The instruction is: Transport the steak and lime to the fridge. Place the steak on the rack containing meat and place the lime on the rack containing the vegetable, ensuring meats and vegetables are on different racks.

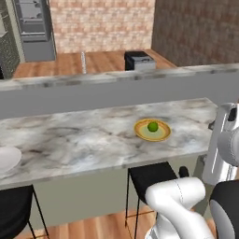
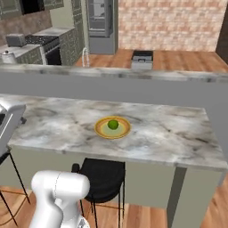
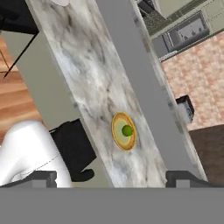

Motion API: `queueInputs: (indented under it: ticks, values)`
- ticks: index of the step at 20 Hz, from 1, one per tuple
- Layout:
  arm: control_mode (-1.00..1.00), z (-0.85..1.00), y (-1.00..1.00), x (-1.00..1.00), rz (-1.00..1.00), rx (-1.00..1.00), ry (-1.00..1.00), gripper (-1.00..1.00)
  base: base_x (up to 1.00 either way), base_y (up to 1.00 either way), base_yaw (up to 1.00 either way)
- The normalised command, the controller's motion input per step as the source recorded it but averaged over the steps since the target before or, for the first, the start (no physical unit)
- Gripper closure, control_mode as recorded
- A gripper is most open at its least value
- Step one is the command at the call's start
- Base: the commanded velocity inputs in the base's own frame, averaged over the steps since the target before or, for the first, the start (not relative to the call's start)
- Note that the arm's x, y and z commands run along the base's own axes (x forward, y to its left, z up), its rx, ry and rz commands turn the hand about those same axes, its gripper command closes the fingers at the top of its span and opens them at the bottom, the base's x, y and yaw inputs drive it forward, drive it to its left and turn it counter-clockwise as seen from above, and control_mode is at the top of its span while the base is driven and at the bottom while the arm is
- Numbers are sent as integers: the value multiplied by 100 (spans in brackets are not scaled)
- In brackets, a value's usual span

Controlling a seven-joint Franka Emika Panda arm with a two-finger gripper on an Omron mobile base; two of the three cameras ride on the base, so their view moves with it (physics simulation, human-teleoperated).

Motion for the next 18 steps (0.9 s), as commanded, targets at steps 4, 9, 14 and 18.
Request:
queueInputs:
  ticks: [4,9,14,18]
  values:
    - [100,0,0,0,0,0,0,-100,97,-17,-17]
    - [100,0,0,0,0,0,0,-100,100,-1,-21]
    - [100,0,0,0,0,0,0,-100,100,0,-20]
    - [100,0,0,0,0,0,0,-100,100,0,-10]
